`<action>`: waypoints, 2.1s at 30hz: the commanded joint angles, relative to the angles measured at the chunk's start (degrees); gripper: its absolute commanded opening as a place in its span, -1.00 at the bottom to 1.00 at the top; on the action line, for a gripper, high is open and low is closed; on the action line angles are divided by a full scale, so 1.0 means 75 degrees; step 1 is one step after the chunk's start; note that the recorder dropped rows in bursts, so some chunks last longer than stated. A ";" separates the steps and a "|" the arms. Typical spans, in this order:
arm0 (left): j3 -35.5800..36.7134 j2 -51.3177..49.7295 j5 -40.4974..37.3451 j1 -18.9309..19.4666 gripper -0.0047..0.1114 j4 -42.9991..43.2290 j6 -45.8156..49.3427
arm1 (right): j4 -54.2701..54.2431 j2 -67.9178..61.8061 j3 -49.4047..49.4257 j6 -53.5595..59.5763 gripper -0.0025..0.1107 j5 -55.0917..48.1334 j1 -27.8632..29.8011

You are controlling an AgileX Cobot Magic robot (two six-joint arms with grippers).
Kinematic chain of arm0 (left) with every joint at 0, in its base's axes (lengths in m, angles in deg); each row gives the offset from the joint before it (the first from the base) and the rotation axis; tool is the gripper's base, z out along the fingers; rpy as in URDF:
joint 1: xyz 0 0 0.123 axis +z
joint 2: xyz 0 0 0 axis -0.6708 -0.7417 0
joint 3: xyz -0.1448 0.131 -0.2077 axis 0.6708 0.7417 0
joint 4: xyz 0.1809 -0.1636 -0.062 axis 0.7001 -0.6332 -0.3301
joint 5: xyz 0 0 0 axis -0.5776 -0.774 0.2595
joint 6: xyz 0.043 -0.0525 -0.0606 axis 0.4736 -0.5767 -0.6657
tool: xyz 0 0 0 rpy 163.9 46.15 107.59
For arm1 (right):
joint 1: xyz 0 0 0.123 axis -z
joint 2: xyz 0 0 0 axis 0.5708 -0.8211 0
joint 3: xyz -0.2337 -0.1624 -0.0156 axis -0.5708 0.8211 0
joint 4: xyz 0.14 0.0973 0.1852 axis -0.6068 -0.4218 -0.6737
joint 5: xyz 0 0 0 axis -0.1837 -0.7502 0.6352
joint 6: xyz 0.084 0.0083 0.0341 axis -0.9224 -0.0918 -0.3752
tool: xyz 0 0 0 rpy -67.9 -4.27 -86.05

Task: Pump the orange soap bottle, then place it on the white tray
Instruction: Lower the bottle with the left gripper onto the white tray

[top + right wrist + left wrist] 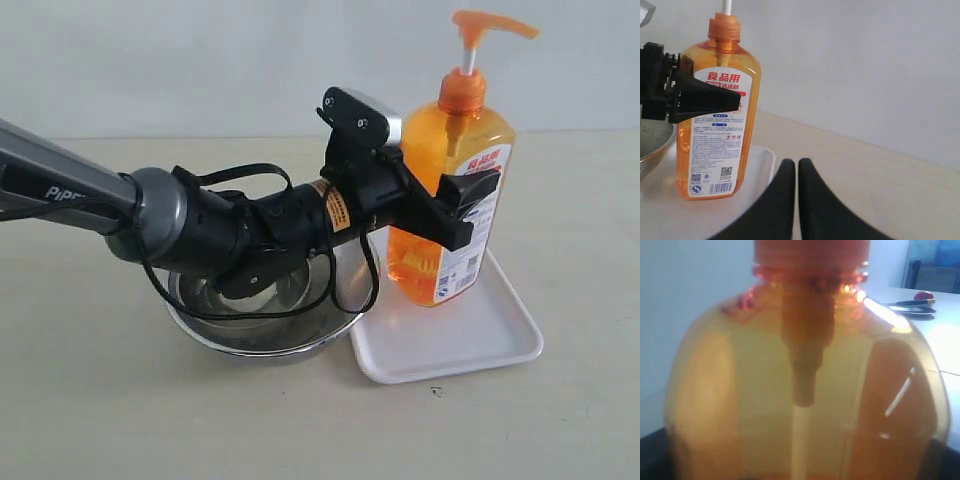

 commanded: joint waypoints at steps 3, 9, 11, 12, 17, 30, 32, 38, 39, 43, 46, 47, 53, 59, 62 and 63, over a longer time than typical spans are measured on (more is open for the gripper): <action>-0.0146 0.0096 0.0570 -0.0061 -0.84 -0.0253 -0.0011 | 0.0008 0.0047 -0.0003 -0.0001 -0.96 0.0000 0.0017; -0.0146 0.0063 0.0439 -0.0303 -0.84 -0.1753 0.0150 | 0.0023 0.0047 -0.0003 -0.0001 -0.96 0.0000 0.0017; -0.0279 0.0063 0.0099 -0.0465 -0.84 -0.2247 0.0481 | 0.0023 0.0047 -0.0003 -0.0001 -0.96 0.0000 0.0017; -0.0408 0.0063 -0.0218 -0.0574 -0.84 -0.2518 0.0923 | 0.0023 0.0047 -0.0003 -0.0001 -0.96 0.0000 0.0017; -0.0570 0.0063 -0.0563 -0.0795 -0.84 -0.4103 0.2053 | 0.0023 0.0047 -0.0003 -0.0001 -0.96 0.0000 0.0017; -0.0570 0.0063 -0.0413 -0.0795 -0.84 -0.4192 0.1972 | 0.0023 0.0047 -0.0003 -0.0001 -0.96 0.0000 0.0017; -0.0570 0.0063 -0.0524 -0.0795 -0.84 -0.4193 0.1972 | 0.0023 0.0047 -0.0003 -0.0001 -0.96 0.0000 0.0017; -0.0570 -0.0064 -0.0664 -0.0795 -0.69 -0.4017 0.1972 | 0.0023 0.0047 -0.0003 -0.0001 -0.96 0.0000 0.0017; -0.0570 -0.0120 -0.0664 -0.0795 -0.59 -0.4017 0.1972 | 0.0023 0.0047 -0.0003 -0.0001 -0.96 0.0000 0.0017; -0.0570 -0.0223 -0.0581 -0.0795 -0.14 -0.4017 0.1972 | 0.0023 0.0047 -0.0003 -0.0001 -0.96 0.0000 0.0017; -0.0570 -0.0223 -0.0503 -0.0795 0.14 -0.4017 0.1972 | 0.0023 0.0047 -0.0003 -0.0001 -0.96 0.0000 0.0017; -0.0570 -0.0223 -0.0421 -0.0795 0.21 -0.4017 0.1972 | 0.0023 0.0047 -0.0003 -0.0001 -0.96 0.0000 0.0017; -0.0570 -0.0223 -0.0353 -0.0795 0.36 -0.4017 0.1972 | 0.0006 0.0047 -0.0003 -0.0001 -0.96 0.0000 0.0017; -0.0570 -0.0146 -0.0682 -0.0795 0.36 -0.4017 0.1972 | 0.0006 0.0047 -0.0003 -0.0001 -0.96 0.0000 0.0017; -0.0570 -0.0004 -0.0991 -0.0795 0.36 -0.4017 0.1972 | 0.0006 0.0047 -0.0003 -0.0001 -0.96 0.0000 0.0017; -0.0570 0.0040 -0.1061 -0.0795 0.36 -0.4017 0.1972 | 0.0006 0.0047 -0.0003 -0.0001 -0.96 0.0000 0.0017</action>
